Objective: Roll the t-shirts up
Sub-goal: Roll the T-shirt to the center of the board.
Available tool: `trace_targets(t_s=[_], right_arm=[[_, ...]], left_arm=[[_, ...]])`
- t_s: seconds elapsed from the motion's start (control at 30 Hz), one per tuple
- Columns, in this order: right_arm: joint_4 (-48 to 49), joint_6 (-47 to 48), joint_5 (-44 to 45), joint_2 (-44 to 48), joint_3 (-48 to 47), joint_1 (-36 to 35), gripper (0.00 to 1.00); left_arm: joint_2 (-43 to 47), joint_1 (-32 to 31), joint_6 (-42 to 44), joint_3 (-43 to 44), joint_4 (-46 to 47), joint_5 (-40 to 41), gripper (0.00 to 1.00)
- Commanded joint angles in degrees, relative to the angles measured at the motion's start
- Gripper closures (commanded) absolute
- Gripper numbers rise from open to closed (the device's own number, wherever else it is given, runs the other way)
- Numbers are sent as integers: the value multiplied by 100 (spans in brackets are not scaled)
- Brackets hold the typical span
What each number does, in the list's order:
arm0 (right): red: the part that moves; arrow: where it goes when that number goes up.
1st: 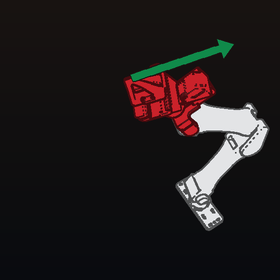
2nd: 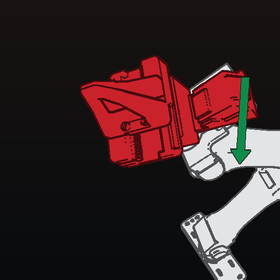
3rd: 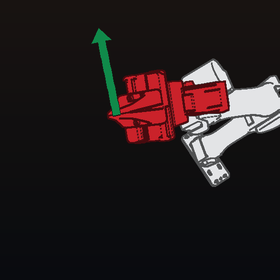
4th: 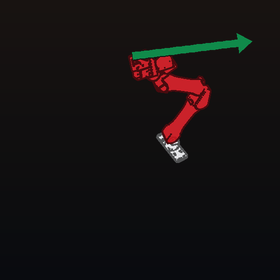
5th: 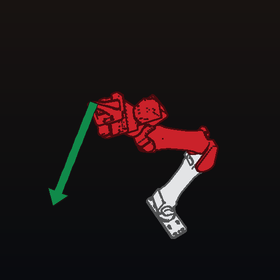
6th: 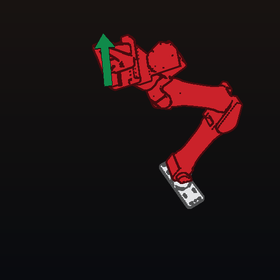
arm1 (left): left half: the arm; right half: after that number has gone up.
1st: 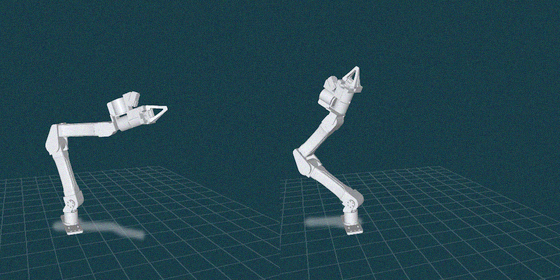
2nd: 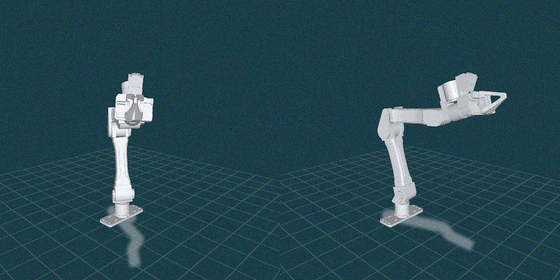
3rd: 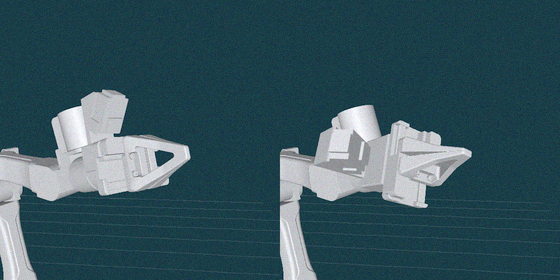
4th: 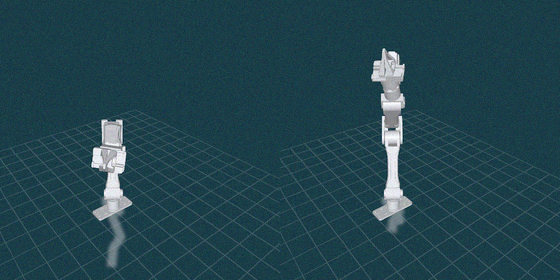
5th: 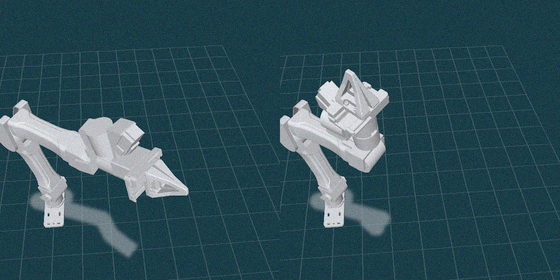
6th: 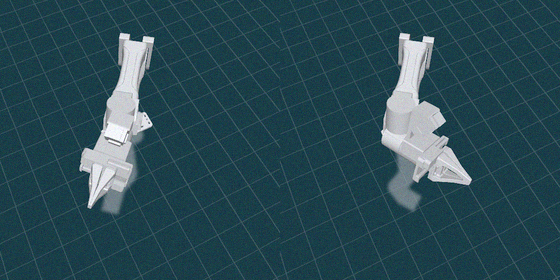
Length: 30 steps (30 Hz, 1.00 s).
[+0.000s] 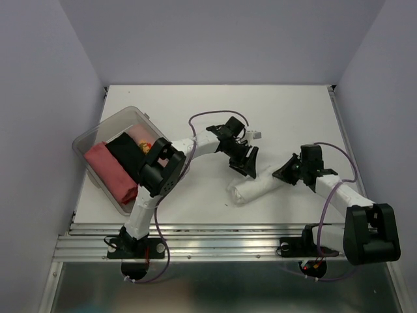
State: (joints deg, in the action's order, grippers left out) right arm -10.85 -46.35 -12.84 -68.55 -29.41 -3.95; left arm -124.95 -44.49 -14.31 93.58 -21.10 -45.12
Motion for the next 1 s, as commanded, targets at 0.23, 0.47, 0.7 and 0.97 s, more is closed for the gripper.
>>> trace_targets(t_s=[0.23, 0.47, 0.7, 0.97], right_arm=[[171, 135, 432, -343, -276, -124, 99], [171, 117, 440, -413, -355, -177, 99], [198, 91, 449, -466, -346, -230, 99], [189, 134, 449, -510, -416, -230, 99]], left_arm=[[1604, 46, -116, -401, 131, 962, 56], [2185, -226, -687, -1649, 967, 654, 100], [2220, -341, -1101, -2485, 1680, 1004, 100], [1851, -350, -1329, -2994, 2031, 1269, 100]])
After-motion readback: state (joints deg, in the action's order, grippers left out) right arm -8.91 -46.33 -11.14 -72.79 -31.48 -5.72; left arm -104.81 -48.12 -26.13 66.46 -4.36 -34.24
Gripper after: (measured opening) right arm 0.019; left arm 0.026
